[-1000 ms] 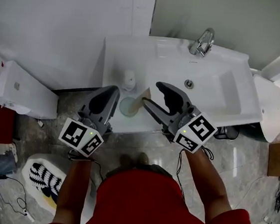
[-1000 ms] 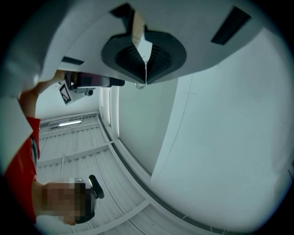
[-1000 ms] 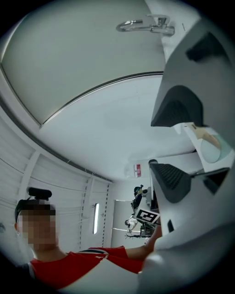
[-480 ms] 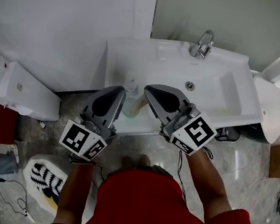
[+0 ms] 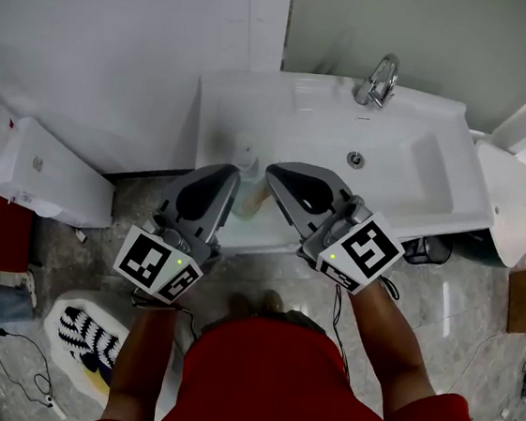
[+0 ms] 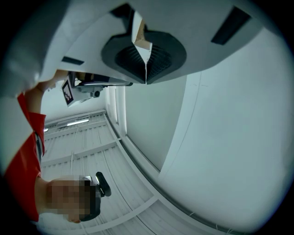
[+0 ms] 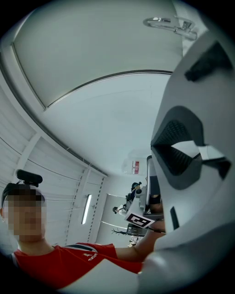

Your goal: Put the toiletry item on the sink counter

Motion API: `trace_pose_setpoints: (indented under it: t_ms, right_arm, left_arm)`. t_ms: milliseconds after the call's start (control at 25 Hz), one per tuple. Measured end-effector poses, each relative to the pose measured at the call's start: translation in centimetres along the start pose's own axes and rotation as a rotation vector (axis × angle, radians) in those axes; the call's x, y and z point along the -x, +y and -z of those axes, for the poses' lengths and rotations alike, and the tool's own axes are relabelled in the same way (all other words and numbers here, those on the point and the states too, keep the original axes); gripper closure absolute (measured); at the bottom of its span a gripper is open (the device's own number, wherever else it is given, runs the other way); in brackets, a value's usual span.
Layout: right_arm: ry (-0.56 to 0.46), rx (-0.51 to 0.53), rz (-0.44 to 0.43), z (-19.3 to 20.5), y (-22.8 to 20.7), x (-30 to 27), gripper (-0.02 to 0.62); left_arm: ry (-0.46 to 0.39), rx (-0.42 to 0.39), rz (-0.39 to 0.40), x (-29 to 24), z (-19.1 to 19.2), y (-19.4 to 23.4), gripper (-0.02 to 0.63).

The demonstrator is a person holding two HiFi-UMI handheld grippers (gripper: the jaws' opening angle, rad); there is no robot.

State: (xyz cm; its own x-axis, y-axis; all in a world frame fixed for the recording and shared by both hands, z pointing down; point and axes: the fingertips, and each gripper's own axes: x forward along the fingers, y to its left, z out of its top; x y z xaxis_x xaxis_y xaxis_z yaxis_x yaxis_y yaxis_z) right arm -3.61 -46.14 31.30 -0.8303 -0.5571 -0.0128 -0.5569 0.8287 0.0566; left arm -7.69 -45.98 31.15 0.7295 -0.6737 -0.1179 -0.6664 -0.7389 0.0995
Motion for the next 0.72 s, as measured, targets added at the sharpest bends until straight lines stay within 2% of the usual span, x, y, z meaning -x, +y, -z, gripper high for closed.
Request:
trace_pose_setpoints:
  t_ms: [720]
  right_arm:
    - [0.004,0.008,0.006,-0.29,-0.34,0.91,0.566]
  left_arm:
    - [0.007,-0.004,0.000,-0.40,0.11,-0.56,0.583]
